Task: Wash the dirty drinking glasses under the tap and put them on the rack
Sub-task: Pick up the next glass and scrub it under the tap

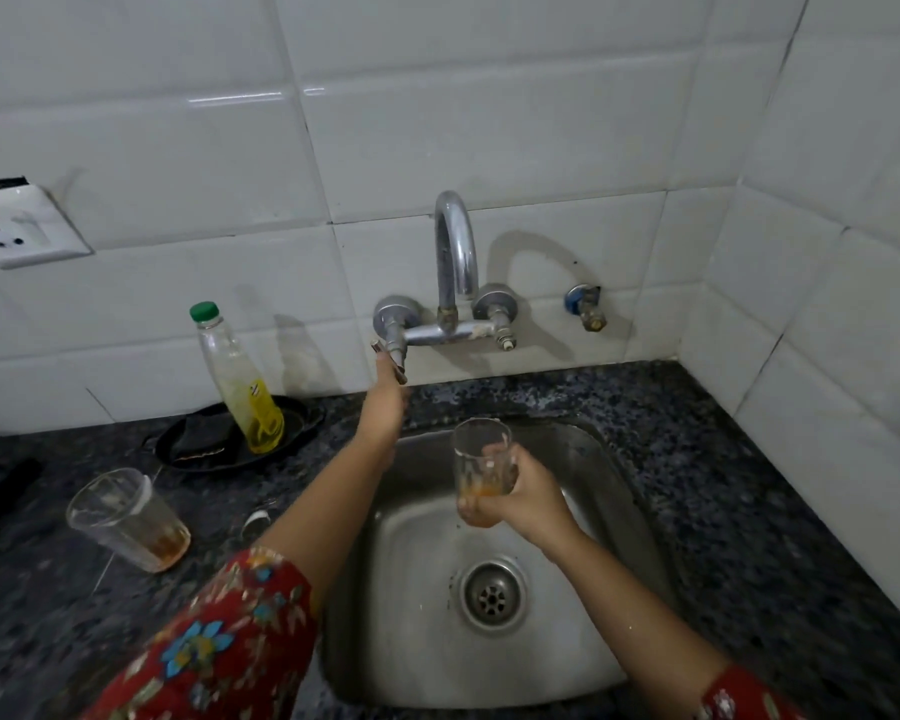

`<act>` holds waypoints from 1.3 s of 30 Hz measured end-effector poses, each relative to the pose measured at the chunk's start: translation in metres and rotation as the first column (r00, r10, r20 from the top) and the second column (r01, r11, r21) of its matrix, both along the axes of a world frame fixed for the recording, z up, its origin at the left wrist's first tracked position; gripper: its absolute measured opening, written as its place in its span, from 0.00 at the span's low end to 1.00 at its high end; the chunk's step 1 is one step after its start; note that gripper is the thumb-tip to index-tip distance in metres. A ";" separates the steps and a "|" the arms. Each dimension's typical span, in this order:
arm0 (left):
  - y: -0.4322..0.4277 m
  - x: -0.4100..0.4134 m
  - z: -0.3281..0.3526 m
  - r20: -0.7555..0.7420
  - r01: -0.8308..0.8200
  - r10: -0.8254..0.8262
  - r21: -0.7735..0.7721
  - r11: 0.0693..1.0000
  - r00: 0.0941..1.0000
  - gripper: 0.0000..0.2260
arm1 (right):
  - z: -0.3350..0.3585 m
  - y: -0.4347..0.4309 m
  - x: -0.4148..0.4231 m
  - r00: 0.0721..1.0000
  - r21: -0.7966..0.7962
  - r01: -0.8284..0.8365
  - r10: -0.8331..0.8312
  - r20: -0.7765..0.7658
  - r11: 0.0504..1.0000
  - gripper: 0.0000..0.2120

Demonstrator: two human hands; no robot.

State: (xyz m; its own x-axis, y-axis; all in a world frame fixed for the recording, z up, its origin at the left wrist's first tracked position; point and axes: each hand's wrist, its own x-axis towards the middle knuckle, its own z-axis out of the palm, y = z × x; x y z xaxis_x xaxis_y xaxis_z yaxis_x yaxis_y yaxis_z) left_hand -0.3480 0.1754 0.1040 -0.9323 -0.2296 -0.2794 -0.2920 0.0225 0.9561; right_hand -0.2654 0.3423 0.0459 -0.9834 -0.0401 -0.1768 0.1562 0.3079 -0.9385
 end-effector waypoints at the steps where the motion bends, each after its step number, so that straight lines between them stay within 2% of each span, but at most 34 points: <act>1: 0.000 0.013 -0.014 -0.024 0.065 -0.065 -0.003 0.998 0.998 0.21 | 0.000 0.001 -0.001 1.000 -0.063 -0.016 0.017 0.012 0.998 0.29; 2: -0.001 0.029 -0.029 -0.036 0.190 -0.190 0.008 0.982 0.981 0.20 | 0.000 0.001 -0.003 0.999 -0.125 -0.033 0.036 0.019 0.992 0.28; 4: 0.000 0.053 -0.055 -0.044 0.497 -0.495 0.126 0.859 0.868 0.31 | -0.002 0.003 -0.008 0.997 -0.195 -0.069 0.076 0.029 0.978 0.28; 5: 0.001 0.059 -0.060 -0.053 0.578 -0.580 0.196 0.792 0.813 0.34 | -0.001 0.003 -0.010 0.994 -0.202 -0.102 0.110 0.029 0.974 0.29; 8: -0.004 0.056 -0.060 -0.115 0.679 -0.675 0.247 0.691 0.729 0.38 | 0.007 0.003 -0.017 0.956 -0.160 -0.276 0.287 0.050 0.948 0.35; 10: -0.005 0.050 -0.060 -0.130 0.728 -0.719 0.208 0.653 0.683 0.41 | 0.008 0.003 -0.022 0.935 -0.206 -0.325 0.347 0.080 0.923 0.38; 12: -0.001 0.050 -0.062 -0.118 0.695 -0.687 0.054 0.717 0.717 0.40 | 0.010 -0.001 -0.025 0.927 -0.229 -0.330 0.360 0.103 0.916 0.41; 13: 0.002 0.049 -0.063 -0.115 0.645 -0.643 -0.027 0.764 0.757 0.37 | 0.009 -0.003 -0.026 0.925 -0.170 -0.347 0.367 0.099 0.922 0.44; 14: 0.004 0.048 -0.063 -0.121 0.603 -0.609 -0.087 0.793 0.784 0.32 | 0.009 -0.004 -0.026 0.928 -0.041 -0.366 0.368 0.057 0.930 0.46; 16: 0.003 0.044 -0.060 -0.123 0.602 -0.614 -0.126 0.789 0.779 0.23 | 0.010 -0.002 -0.021 0.914 0.283 -0.335 0.383 -0.135 0.899 0.47; 17: -0.001 0.042 -0.059 -0.110 0.630 -0.640 -0.117 0.768 0.760 0.21 | 0.012 0.002 -0.018 0.870 0.424 -0.290 0.421 -0.258 0.858 0.45; 19: -0.007 0.037 -0.059 -0.082 0.683 -0.697 -0.151 0.715 0.712 0.20 | 0.017 0.015 -0.022 0.670 0.681 -0.175 0.593 -0.447 0.711 0.33; 21: -0.010 0.031 -0.062 -0.065 0.687 -0.723 -0.263 0.677 0.687 0.23 | 0.026 0.027 -0.040 0.442 0.877 -0.107 0.813 -0.380 0.469 0.23; 22: -0.009 0.028 -0.064 -0.061 0.676 -0.729 -0.327 0.660 0.682 0.25 | 0.031 0.030 -0.051 0.362 0.933 -0.103 0.887 -0.288 0.345 0.20; 23: -0.007 0.025 -0.067 -0.060 0.659 -0.733 -0.392 0.642 0.678 0.28 | 0.038 0.028 -0.056 0.320 0.971 -0.121 0.934 -0.160 0.208 0.17; 24: -0.004 0.024 -0.070 -0.056 0.628 -0.727 -0.460 0.627 0.685 0.32 | 0.046 0.021 -0.057 0.313 0.988 -0.134 0.949 -0.028 0.073 0.13; 25: -0.001 0.025 -0.071 -0.067 0.574 -0.699 -0.517 0.635 0.712 0.33 | 0.049 0.011 -0.056 0.369 0.985 -0.167 0.925 0.095 -0.035 0.08; 26: 0.004 0.029 -0.071 -0.098 0.494 -0.640 -0.551 0.673 0.762 0.29 | 0.052 0.002 -0.055 0.459 0.966 -0.251 0.870 0.179 -0.067 0.06; 27: 0.008 0.034 -0.072 -0.156 0.400 -0.563 -0.556 0.729 0.811 0.23 | 0.051 -0.006 -0.055 0.542 0.926 -0.378 0.810 0.223 -0.002 0.07; 29: 0.014 0.044 -0.074 -0.294 0.241 -0.442 -0.529 0.814 0.848 0.15 | 0.046 -0.015 -0.053 0.604 0.803 -0.556 0.768 0.213 0.215 0.09; 30: 0.013 0.047 -0.074 -0.322 0.231 -0.436 -0.514 0.826 0.841 0.14 | 0.044 -0.016 -0.053 0.587 0.776 -0.587 0.781 0.213 0.229 0.09; 31: 0.010 0.046 -0.078 -0.306 0.282 -0.468 -0.494 0.823 0.829 0.16 | 0.042 -0.013 -0.056 0.542 0.792 -0.587 0.807 0.234 0.165 0.07; 32: 0.005 0.043 -0.080 -0.265 0.384 -0.542 -0.470 0.795 0.798 0.20 | 0.043 -0.008 -0.057 0.501 0.824 -0.564 0.817 0.286 0.057 0.07; 33: -0.001 0.040 -0.082 -0.213 0.489 -0.627 -0.461 0.740 0.749 0.23 | 0.044 -0.002 -0.055 0.441 0.884 -0.461 0.844 0.306 -0.079 0.07; 34: -0.005 0.035 -0.083 -0.153 0.559 -0.694 -0.482 0.674 0.704 0.27 | 0.043 0.003 -0.055 0.367 0.941 -0.298 0.891 0.267 -0.159 0.07; 35: -0.008 0.032 -0.081 -0.122 0.600 -0.741 -0.506 0.619 0.661 0.29 | 0.039 0.009 -0.057 0.265 0.971 -0.139 0.937 0.228 -0.197 0.07; 36: -0.009 0.030 -0.083 -0.105 0.614 -0.760 -0.523 0.591 0.642 0.30 | 0.038 0.013 -0.056 0.240 0.972 -0.097 0.943 0.231 -0.213 0.07; 37: -0.006 0.030 -0.082 -0.092 0.608 -0.753 -0.529 0.592 0.652 0.29 | 0.034 0.014 -0.057 0.285 0.971 -0.135 0.930 0.230 -0.199 0.07; 38: -0.001 0.033 -0.080 -0.097 0.575 -0.719 -0.532 0.622 0.688 0.26 | 0.033 0.012 -0.055 0.393 0.964 -0.228 0.894 0.217 -0.133 0.08; 39: 0.004 0.036 -0.080 -0.105 0.511 -0.660 -0.548 0.662 0.744 0.23 | 0.032 0.006 -0.054 0.511 0.935 -0.355 0.833 0.214 -0.022 0.09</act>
State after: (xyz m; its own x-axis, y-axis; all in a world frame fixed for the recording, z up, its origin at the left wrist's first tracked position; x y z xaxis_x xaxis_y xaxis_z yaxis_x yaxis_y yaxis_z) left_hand -0.3122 0.1795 0.0238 -0.9312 0.3645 -0.0084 0.2067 0.5465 0.8115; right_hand -0.3191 0.3482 0.0774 -0.6266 -0.7202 -0.2979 -0.7644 0.6424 0.0547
